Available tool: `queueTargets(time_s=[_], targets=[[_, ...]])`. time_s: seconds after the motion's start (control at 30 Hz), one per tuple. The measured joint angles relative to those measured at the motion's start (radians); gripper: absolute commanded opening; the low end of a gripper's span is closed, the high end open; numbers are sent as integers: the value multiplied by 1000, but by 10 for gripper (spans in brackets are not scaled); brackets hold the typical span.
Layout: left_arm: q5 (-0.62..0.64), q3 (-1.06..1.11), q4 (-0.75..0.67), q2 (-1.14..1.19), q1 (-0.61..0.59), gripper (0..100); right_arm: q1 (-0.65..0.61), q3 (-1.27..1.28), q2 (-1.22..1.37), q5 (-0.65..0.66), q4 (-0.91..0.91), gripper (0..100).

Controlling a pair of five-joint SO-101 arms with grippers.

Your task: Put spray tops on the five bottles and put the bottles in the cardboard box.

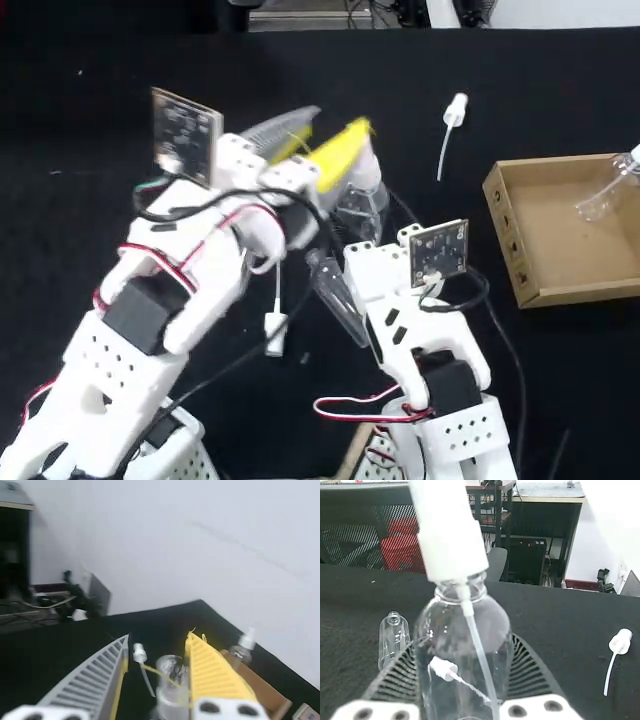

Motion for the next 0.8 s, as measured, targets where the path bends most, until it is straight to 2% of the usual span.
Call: queueTargets(time_s=[0.27, 0.43, 0.53, 0.67, 0.8], targets=[[0, -3, 61, -23, -61, 166, 26, 0, 0, 0, 0, 10], [0, 12, 63, -106, -98, 166, 221, -34, 0, 0, 34, 10], [2, 89, 63, -193, -130, 166, 364, -114, 0, 0, 124, 11], [2, 230, 63, -316, -133, 166, 549, -193, 0, 6, 149, 11], [2, 379, 63, -419, -135, 166, 637, -218, 0, 83, 133, 11]])
